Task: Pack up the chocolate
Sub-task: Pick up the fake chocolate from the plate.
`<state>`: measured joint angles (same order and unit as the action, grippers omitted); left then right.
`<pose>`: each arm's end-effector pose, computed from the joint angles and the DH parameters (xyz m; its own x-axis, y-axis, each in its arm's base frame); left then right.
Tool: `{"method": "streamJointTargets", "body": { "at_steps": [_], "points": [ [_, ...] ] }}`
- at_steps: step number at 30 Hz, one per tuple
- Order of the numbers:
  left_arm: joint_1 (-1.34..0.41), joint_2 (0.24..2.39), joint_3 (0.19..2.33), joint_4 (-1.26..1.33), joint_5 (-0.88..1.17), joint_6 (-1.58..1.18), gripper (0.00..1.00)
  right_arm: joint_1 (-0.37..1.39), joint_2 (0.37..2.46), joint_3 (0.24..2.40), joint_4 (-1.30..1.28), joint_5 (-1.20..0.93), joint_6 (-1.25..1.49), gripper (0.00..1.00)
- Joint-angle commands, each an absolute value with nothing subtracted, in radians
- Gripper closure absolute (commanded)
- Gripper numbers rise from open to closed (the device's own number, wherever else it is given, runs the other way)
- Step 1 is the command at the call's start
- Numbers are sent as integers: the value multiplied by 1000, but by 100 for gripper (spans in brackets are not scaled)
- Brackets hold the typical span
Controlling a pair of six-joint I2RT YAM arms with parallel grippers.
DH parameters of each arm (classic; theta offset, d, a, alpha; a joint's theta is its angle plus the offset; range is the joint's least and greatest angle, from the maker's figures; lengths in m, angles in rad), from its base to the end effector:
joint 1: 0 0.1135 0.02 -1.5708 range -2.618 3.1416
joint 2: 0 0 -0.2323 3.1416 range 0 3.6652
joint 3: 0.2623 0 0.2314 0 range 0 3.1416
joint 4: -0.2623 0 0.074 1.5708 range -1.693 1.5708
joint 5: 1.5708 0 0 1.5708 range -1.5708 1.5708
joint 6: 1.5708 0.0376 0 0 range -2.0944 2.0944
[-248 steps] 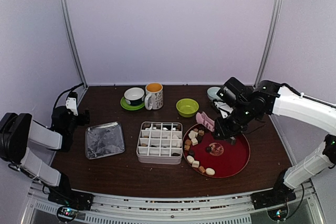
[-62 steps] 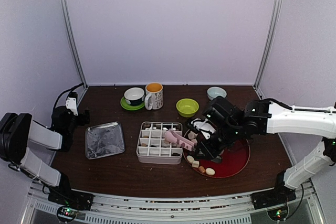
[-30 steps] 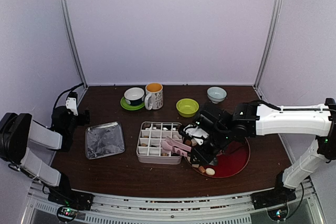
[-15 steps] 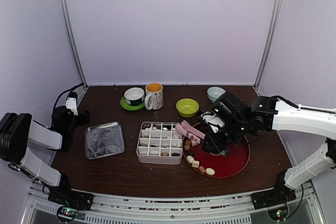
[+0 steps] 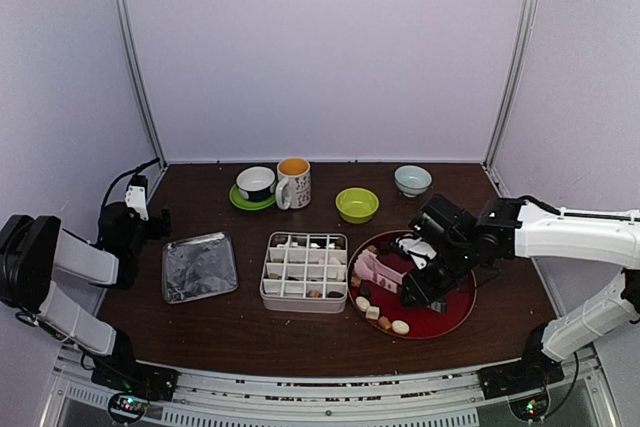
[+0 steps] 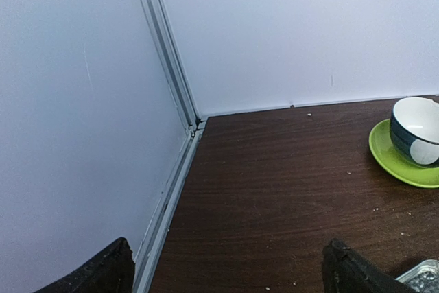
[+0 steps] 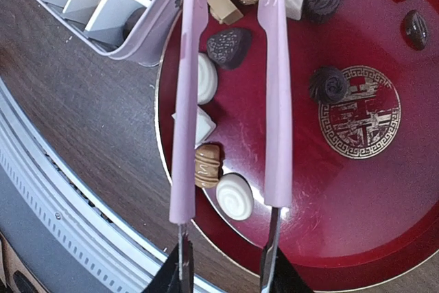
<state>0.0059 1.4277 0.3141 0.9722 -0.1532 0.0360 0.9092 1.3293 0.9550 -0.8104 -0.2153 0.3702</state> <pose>0.2494 0.0072 0.1537 -0.1465 0.0347 -0.9886 -0.1517 0.9868 0.0571 0.1387 0.1912 0.2106 -0.8274 -0.4872 -0.2795 -0.5587 0.7648 0.3208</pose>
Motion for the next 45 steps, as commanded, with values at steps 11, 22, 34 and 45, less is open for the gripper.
{"method": "streamJointTargets", "body": {
  "at_steps": [11, 22, 34, 45],
  "points": [
    [14, 1425, 323, 1031, -144, 44, 2, 908, 1412, 969, -792, -267, 328, 69],
    [14, 1425, 322, 1030, -144, 45, 2, 909, 1462, 1010, -796, -261, 293, 70],
    [14, 1425, 322, 1030, -146, 44, 2, 909, 1496, 1049, -781, -242, 297, 72],
    [14, 1425, 322, 1030, -145, 44, 2, 905, 1321, 1040, -749, -128, 331, 79]
  ]
}}
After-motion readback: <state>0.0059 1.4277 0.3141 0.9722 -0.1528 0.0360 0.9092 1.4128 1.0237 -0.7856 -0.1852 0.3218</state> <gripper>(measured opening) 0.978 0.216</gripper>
